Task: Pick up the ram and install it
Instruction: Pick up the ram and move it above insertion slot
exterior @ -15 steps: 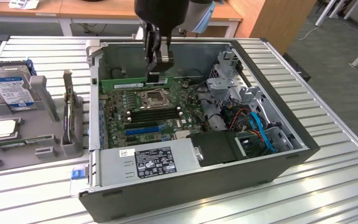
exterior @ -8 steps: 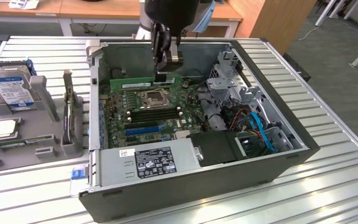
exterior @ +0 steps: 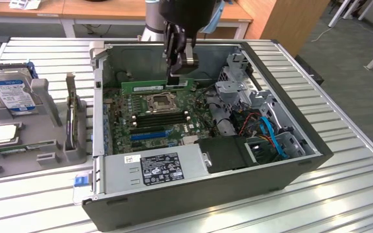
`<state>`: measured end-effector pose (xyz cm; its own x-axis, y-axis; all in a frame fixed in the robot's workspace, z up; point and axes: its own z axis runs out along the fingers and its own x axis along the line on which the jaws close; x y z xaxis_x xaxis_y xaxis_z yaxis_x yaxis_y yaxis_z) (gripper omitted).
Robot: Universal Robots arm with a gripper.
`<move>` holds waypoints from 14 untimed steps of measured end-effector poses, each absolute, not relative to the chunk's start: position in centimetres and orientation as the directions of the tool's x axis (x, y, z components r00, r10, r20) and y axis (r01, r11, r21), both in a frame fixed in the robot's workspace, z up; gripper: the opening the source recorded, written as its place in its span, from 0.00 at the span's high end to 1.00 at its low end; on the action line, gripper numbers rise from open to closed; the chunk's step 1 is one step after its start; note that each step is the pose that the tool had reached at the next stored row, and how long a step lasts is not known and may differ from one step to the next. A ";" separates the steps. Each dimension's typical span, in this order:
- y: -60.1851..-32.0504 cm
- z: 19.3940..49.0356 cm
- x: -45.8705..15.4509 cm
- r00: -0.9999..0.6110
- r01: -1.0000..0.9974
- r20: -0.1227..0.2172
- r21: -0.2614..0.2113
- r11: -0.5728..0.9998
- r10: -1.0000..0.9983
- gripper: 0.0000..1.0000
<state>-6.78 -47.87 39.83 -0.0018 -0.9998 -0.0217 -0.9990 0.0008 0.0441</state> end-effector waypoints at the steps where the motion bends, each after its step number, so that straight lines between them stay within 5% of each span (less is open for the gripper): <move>1: -47.9 39.8 -6.7 -0.002 -0.999 -0.022 0.044 0.001 -1.000 0.89; 14: -47.7 39.8 -6.3 -0.002 -0.999 -0.022 0.044 0.001 -1.000 0.89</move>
